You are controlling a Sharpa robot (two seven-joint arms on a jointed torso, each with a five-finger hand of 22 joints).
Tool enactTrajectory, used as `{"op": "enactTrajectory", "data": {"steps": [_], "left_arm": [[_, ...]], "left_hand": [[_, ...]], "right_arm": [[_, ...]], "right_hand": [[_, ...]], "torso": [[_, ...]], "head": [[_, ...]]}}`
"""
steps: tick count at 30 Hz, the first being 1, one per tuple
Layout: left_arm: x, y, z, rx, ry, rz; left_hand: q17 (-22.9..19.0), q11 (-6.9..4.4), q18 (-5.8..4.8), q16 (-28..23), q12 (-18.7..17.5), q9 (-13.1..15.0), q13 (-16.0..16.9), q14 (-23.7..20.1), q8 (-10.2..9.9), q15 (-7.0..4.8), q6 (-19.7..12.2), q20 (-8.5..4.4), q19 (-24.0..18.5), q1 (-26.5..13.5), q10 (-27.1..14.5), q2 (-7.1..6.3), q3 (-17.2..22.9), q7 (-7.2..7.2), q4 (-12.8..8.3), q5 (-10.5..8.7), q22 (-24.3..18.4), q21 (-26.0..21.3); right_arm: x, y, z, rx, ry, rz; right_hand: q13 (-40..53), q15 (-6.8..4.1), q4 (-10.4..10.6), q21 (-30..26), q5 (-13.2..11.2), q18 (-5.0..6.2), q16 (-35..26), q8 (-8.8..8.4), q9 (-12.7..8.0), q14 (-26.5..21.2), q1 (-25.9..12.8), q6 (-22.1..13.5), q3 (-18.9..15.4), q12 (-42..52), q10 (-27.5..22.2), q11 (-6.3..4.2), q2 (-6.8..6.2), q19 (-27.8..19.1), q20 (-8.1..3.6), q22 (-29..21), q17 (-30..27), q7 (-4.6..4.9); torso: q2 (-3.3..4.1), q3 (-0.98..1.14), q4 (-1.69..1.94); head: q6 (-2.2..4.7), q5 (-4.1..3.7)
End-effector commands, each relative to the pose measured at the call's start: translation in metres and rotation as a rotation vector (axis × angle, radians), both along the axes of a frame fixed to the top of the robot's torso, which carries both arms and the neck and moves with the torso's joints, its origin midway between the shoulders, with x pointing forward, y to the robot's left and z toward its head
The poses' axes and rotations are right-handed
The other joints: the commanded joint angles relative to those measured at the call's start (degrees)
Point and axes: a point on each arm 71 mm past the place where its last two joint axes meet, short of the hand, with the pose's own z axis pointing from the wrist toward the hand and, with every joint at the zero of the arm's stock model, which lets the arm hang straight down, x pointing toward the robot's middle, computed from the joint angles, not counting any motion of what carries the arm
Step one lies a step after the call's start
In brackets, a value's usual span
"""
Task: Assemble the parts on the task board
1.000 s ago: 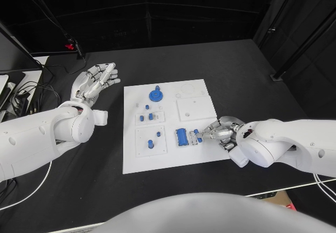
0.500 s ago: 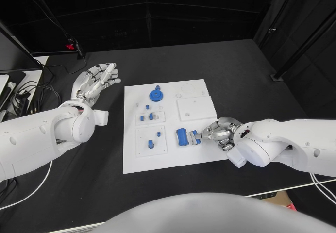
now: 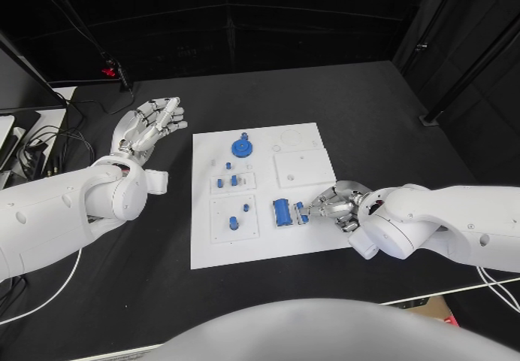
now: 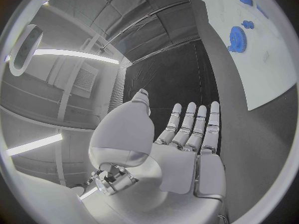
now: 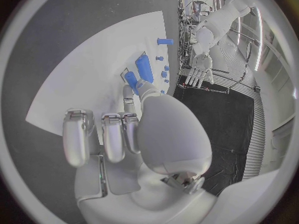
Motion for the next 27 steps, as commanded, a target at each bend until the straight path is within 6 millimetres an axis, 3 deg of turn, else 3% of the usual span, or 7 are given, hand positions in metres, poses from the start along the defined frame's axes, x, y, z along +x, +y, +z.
{"op": "enactTrajectory", "data": {"steps": [1, 27], "left_arm": [[-0.0001, -0.0014, 0.0027, -0.01, -0.022, -0.009], [0.0001, -0.0021, 0.0026, -0.011, -0.021, -0.011]], "left_hand": [[-0.05, -0.11, -1.05, 0.37, 0.21, -0.08, -0.06, -0.08, 0.24, -0.03, -0.39, 0.12, -0.04, 0.16, -0.39, 0.53, -0.36, 8.32, 0.12, 0.27, 0.0, 0.33], [-0.16, -0.11, -1.04, 0.46, 0.31, -0.13, -0.12, -0.08, 0.33, -0.03, -0.43, 0.12, -0.08, 0.2, -0.41, 0.57, -0.45, 8.32, 0.12, 0.28, -0.07, 0.33]], "right_arm": [[0.0013, 0.0004, 0.0012, -0.02, -0.018, 0.01], [0.0013, 0.0028, -0.0019, -0.055, 0.017, 0.057]], "right_hand": [[15.08, 0.11, 0.07, -0.27, 0.09, -0.08, 0.14, 0.27, 0.02, 6.06, -0.15, 0.33, -0.33, -0.01, 5.96, -0.06, 0.42, 4.26, -0.24, 14.06, 15.08, -0.13], [15.08, -0.04, 1.2, -0.73, -0.6, 0.05, 0.14, 0.07, 0.53, 6.06, -1.06, 1.09, -3.3, -0.01, 5.96, -0.22, 0.48, 3.97, -0.35, 13.88, 15.08, -0.34]], "torso": [[-0.02, -0.04, 0.01], [-0.03, -0.01, 0.03]], "head": [[0.0, 0.08], [0.0, 0.15]]}}
